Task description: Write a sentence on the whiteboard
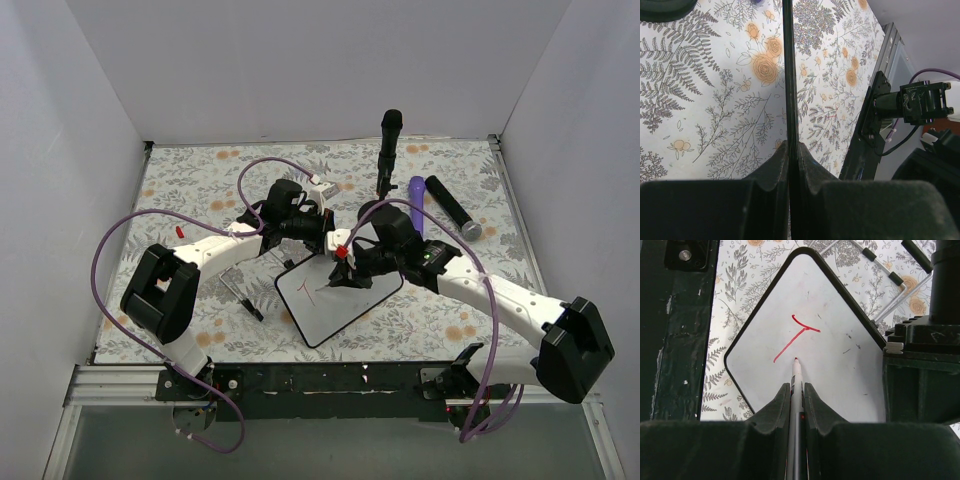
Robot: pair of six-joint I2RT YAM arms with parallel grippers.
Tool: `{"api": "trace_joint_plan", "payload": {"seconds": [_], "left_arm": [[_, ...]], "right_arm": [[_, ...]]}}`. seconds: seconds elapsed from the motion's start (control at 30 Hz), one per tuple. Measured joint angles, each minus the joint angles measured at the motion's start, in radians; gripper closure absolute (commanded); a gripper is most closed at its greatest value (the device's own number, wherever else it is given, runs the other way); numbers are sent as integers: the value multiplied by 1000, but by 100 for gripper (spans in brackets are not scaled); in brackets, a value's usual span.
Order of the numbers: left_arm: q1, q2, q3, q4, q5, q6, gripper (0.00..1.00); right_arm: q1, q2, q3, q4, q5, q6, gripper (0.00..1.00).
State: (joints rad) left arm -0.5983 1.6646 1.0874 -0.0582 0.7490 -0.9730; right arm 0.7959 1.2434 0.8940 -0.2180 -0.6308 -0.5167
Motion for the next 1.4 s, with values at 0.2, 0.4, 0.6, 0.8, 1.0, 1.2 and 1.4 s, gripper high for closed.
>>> {"api": "trace_joint_plan", "payload": {"seconds": [0.2, 0.4, 0.6, 0.8, 1.0, 1.2, 1.4], "left_arm": [[0, 0, 0, -1, 1, 1, 100], [0, 0, 0, -1, 3, 2, 100], [0, 0, 0, -1, 3, 3, 100], [0, 0, 0, -1, 3, 4, 100], [1, 0, 0, -2, 3, 5, 100], [1, 0, 0, -2, 3, 7, 100], [1, 0, 0, -2, 4, 8, 100]], "right_arm": [[0, 35, 0, 5, 6, 17, 99], [0, 37, 0, 10, 19, 39, 99], [-23, 29, 0, 17, 22, 70, 99], [-43, 6, -9, 38, 26, 77, 99], [-45, 2, -27, 38, 25, 67, 99], [-46, 2, -28, 35, 14, 47, 99], [-43, 23, -28, 29, -9, 41, 99]]}}
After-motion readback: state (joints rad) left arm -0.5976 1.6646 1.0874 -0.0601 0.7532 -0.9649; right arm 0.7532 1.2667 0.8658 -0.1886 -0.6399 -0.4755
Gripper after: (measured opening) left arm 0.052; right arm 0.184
